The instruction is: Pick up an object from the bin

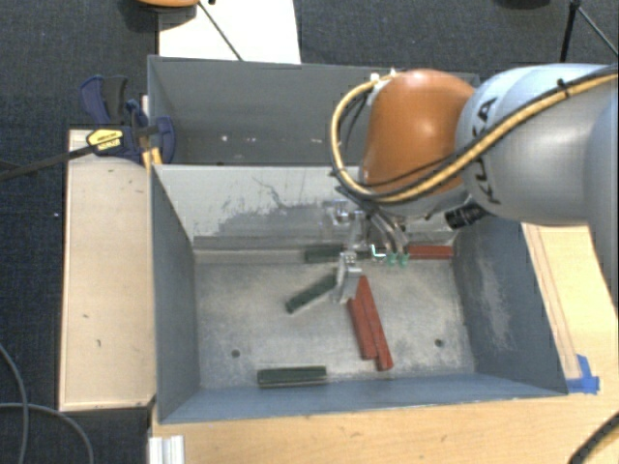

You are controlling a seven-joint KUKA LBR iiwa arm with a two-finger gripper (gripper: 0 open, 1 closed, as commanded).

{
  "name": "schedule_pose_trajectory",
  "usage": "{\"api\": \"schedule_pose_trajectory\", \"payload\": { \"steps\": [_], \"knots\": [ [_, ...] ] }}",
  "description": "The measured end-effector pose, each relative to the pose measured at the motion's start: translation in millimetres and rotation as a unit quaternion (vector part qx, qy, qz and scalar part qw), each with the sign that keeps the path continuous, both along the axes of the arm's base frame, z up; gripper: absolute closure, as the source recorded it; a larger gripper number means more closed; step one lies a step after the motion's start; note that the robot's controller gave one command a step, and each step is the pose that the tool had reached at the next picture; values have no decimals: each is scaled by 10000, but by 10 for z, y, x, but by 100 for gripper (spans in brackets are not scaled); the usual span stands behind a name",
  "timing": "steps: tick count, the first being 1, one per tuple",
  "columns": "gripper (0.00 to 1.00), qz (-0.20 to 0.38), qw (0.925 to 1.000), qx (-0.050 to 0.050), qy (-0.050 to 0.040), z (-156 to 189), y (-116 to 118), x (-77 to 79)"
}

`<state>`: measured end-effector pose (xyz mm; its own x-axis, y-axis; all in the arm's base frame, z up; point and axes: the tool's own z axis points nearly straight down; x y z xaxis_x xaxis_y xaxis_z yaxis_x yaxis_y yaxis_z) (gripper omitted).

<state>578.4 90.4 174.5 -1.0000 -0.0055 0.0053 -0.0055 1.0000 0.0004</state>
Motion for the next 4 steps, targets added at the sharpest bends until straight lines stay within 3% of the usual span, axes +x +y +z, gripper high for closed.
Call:
{"api": "schedule_pose_trajectory", "payload": {
  "steps": [1,2,3,4],
  "knots": [
    [0,-11,10000,4,-39,48,-5,17],
    [0,294,9995,6,-65,-520,74,-66],
    [100,1720,9851,8,-34,-1039,124,-117],
    [100,1714,9852,9,-34,-1039,124,-117]
  ]
}}
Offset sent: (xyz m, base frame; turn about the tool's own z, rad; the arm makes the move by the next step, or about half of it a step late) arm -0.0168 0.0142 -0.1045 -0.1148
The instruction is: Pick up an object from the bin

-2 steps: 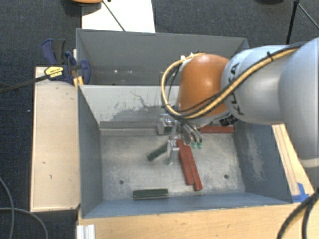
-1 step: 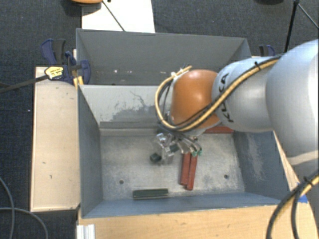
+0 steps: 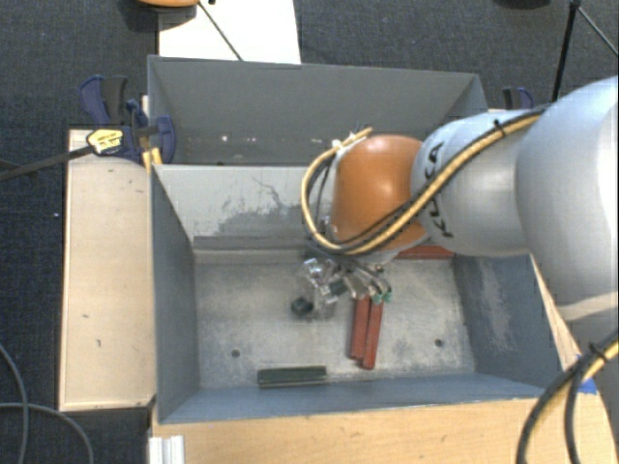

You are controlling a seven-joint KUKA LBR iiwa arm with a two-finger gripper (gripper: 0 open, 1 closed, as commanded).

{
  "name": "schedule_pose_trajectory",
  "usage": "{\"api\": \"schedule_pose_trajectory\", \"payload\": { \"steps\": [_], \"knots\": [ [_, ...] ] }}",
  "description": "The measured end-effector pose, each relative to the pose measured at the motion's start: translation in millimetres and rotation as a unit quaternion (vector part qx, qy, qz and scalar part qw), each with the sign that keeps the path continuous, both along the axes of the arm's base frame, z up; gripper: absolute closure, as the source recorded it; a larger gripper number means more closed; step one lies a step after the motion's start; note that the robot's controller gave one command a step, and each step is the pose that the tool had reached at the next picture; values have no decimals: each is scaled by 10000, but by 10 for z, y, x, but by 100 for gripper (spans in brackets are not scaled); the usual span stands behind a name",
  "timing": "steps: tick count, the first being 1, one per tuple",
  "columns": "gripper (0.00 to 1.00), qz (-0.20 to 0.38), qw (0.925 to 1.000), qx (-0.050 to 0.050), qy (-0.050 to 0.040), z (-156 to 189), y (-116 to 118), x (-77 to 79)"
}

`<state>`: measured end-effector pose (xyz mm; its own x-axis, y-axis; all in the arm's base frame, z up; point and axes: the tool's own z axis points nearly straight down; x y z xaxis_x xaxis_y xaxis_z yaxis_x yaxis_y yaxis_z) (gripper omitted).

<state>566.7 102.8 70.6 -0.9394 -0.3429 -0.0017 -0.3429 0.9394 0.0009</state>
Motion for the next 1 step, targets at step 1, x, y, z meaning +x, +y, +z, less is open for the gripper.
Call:
{"api": "schedule_pose_trajectory", "payload": {
  "steps": [1],
  "knots": [
    [100,246,9997,-1,-18,1494,51,-88]
  ]
}}
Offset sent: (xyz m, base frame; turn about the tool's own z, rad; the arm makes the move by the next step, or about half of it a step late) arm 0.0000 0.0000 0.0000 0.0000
